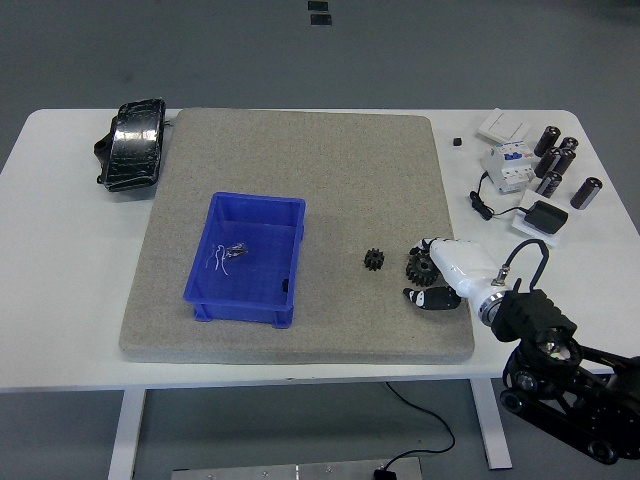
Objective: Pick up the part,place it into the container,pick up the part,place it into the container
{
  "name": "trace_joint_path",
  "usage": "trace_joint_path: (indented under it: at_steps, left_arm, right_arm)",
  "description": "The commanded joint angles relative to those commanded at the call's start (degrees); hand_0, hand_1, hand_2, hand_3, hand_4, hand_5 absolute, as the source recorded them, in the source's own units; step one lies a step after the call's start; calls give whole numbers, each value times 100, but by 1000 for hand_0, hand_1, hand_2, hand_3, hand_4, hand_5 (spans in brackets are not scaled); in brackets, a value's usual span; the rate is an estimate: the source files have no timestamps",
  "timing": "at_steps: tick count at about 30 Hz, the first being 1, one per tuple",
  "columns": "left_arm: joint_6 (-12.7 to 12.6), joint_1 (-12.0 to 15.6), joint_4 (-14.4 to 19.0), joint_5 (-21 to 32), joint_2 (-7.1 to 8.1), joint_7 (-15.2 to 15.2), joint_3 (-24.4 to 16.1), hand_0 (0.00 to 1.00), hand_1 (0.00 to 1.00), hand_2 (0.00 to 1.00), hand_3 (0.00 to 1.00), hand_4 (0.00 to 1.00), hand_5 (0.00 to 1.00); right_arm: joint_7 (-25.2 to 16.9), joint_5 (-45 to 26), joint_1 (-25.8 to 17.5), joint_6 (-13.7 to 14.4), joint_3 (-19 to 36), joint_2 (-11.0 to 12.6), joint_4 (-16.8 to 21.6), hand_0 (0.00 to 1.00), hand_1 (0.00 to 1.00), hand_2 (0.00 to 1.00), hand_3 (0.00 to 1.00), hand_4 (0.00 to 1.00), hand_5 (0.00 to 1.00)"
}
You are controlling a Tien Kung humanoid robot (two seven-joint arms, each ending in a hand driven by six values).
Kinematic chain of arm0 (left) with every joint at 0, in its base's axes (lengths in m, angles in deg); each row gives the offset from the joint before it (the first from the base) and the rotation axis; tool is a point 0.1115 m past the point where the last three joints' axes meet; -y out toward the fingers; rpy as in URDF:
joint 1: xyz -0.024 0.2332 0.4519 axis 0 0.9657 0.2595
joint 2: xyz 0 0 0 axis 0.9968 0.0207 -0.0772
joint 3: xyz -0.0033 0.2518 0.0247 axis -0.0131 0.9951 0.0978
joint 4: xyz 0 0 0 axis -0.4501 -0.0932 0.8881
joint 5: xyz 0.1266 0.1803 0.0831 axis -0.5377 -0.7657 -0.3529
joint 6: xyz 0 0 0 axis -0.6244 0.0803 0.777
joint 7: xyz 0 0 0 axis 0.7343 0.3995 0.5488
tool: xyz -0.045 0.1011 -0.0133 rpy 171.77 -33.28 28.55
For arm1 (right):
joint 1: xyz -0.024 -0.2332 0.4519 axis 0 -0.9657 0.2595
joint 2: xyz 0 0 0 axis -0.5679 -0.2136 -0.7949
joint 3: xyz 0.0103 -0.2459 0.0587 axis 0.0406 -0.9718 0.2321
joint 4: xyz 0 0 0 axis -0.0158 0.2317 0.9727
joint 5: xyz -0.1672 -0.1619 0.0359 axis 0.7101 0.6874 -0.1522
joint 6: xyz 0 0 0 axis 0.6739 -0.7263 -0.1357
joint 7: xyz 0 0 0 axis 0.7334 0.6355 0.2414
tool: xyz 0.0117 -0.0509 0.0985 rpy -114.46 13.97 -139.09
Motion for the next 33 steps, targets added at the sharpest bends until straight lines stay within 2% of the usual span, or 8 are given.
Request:
trace_joint_path:
  at_steps: [2, 3, 8, 9, 14, 15, 28, 33]
  left_arm:
    - [0, -1, 0, 3, 0, -3, 1, 709, 664, 664, 776, 792, 605]
    - [0, -3, -1, 5, 0, -4, 1, 708, 664, 665, 776, 791, 604]
    - [5, -9, -3, -1, -3, -14, -3, 708, 664, 665, 776, 791, 604]
    - [5, -10, -3, -3, -3, -14, -6, 708, 664, 664, 776, 791, 604]
    - [-2, -8, -1, -17, 1, -13, -21, 708, 664, 664, 776, 791, 604]
    - [-3, -7, 0, -16, 1, -12, -20, 708, 664, 664, 774, 791, 604]
    - [-2, -7, -3, 9, 5, -36, -3, 708, 664, 662, 738, 787, 606]
    - [-7, 4, 3, 11, -2, -32, 3, 708, 663, 661, 729, 786, 608]
  right_arm:
    - [-18, -24, 7, 19, -15, 1, -26, 410, 579, 789, 778, 809, 360]
    - [-33, -42, 11, 37, -24, 2, -43, 385, 548, 696, 748, 830, 365]
    - [-123, -124, 21, 151, -49, 0, -95, 385, 548, 696, 748, 830, 365]
    - [-140, -141, 23, 171, -54, 0, -104, 331, 496, 491, 668, 568, 264]
    - [-213, -236, 22, 245, -67, 7, -134, 331, 496, 491, 668, 568, 264]
    - [-229, -251, 23, 265, -72, 11, -139, 349, 491, 393, 643, 631, 50]
    - [-328, -289, 35, 522, -156, 5, -174, 354, 507, 338, 645, 576, 2]
    - [-361, -307, 77, 720, -37, 48, 123, 352, 501, 331, 629, 583, 2]
